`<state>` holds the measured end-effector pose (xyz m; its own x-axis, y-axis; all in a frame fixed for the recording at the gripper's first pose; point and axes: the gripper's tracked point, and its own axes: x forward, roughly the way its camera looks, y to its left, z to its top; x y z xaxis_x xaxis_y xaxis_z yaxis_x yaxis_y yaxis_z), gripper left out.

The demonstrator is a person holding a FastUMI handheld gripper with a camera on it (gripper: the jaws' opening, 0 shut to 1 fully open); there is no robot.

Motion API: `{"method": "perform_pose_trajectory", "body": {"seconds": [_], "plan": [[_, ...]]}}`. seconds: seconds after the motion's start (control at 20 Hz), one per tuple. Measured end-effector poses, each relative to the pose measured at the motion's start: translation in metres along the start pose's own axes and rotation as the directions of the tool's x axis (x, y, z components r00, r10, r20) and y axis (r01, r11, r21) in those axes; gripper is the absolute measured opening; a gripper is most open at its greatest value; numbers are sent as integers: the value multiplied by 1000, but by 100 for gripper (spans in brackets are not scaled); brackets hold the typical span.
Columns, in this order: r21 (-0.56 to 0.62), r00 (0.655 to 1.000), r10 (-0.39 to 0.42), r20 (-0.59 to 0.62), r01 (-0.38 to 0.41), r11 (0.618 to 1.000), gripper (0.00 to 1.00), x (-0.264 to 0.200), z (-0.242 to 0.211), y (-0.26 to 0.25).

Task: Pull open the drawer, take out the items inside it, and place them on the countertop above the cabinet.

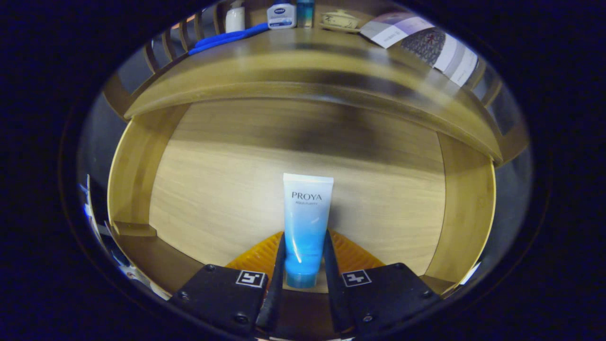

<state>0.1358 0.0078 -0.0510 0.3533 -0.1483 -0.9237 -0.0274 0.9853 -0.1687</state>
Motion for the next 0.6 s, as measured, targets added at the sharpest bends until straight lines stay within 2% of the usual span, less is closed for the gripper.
{"method": "perform_pose_trajectory", "body": {"seconds": [0.25,0.6], "plan": [[8,999,13,49,-14,1000,45,-30,-2,2],[14,990,15,140,-17,1000,45,-80,27,4]]}}
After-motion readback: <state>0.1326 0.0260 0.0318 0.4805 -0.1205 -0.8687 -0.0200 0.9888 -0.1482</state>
